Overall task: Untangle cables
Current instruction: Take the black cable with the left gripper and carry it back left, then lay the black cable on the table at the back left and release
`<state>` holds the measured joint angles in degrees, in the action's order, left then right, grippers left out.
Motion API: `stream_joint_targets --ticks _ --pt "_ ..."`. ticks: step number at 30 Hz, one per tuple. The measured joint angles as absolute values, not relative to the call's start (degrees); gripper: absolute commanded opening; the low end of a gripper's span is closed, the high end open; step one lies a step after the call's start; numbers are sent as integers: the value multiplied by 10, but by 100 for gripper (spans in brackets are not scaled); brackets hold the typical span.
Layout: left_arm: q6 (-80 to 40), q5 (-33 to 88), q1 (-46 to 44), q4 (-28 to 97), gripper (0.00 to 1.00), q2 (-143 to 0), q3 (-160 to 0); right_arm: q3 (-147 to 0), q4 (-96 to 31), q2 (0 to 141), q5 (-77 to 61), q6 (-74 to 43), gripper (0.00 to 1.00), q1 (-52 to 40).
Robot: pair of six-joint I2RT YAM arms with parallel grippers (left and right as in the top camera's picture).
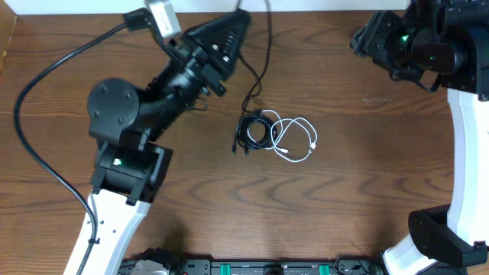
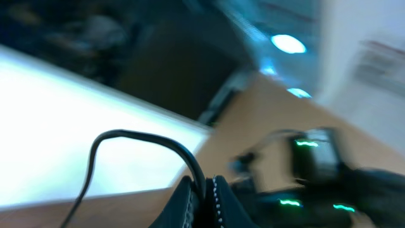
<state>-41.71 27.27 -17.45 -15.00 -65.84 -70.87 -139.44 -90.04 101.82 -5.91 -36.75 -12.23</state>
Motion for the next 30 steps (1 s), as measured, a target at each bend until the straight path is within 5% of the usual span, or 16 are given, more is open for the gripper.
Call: stream_joint_targets --ticks 16,30 --pt "-326 226 67 39 8 -698 -709 -1394 -913 1018 -59 -339 58 -122" --pt "-282 300 -12 10 7 -741 -709 -1394 -908 1018 -62 -336 57 -127"
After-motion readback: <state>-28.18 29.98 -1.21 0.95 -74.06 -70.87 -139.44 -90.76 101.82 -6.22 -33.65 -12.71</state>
